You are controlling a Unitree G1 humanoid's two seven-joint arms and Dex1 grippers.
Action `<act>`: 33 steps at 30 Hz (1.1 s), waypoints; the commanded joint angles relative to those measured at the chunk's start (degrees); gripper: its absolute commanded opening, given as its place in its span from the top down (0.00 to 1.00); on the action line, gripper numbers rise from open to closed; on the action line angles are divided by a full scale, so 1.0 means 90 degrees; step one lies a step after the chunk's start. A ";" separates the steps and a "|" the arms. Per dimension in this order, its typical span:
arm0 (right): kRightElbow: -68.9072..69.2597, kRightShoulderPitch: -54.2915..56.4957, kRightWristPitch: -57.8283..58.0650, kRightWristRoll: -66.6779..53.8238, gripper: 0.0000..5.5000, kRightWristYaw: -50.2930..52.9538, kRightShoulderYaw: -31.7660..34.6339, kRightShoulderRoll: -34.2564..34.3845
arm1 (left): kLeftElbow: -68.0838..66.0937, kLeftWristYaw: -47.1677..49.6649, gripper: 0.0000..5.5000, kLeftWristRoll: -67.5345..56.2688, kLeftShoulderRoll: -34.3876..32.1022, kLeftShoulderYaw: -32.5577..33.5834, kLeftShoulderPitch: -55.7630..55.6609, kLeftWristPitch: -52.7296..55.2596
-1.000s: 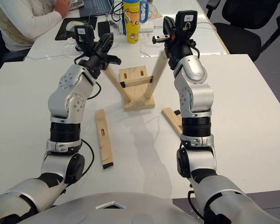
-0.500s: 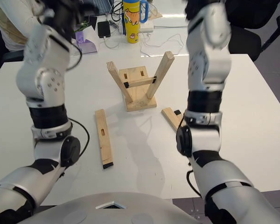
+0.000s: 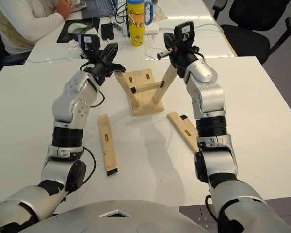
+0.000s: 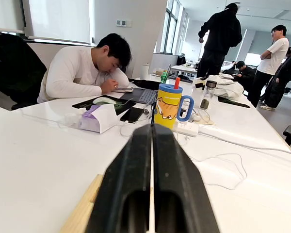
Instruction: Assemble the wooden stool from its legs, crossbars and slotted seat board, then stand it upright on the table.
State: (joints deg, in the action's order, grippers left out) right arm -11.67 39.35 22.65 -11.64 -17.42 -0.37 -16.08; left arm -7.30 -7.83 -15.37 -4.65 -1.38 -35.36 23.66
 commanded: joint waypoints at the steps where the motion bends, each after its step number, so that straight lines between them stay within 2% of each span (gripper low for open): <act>1: -0.0476 -0.0892 0.0979 0.0069 1.00 0.0021 -0.0129 0.0090 | -0.0951 0.0063 1.00 0.0524 0.0070 -0.0438 0.1044 0.0240; 11: -0.0130 -0.0224 0.0188 -0.0211 1.00 0.0478 0.0541 0.0514 | -0.0519 0.0542 1.00 0.0374 0.0016 0.0464 0.0242 -0.0478; 17: 0.0062 0.0430 -0.1307 -0.0870 1.00 0.1261 0.1850 0.0887 | -0.0285 0.0753 1.00 0.0321 0.0137 0.0806 0.0192 -0.0817; 20: -0.0378 0.0820 -0.1703 -0.0733 1.00 0.1890 0.2297 0.0638 | -0.0221 0.0774 1.00 0.0354 0.0150 0.0846 0.0364 -0.0771; 23: -0.1487 0.1104 -0.1711 -0.0487 1.00 0.2095 0.2493 0.0035 | -0.0116 0.0780 1.00 0.0368 0.0197 0.0847 0.0492 -0.0737; 27: -0.3159 0.1303 -0.1432 -0.0322 1.00 0.1670 0.2490 -0.0794 | 0.0012 0.0816 1.00 0.0412 0.0181 0.0864 0.0602 -0.0707; 29: -0.3683 0.1301 -0.1188 -0.0295 1.00 0.1079 0.2291 -0.1031 | 0.0059 0.0830 1.00 0.0421 0.0142 0.0896 0.0681 -0.0676; 33: -0.3344 0.0839 -0.0681 -0.0408 1.00 -0.0891 0.1521 -0.0965 | 0.0165 0.0849 1.00 0.0431 0.0070 0.0970 0.0878 -0.0597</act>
State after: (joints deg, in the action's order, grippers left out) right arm -44.99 48.91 13.54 -14.54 -16.63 17.62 -25.65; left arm -6.90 -0.46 -11.76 -3.37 6.89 -28.78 17.26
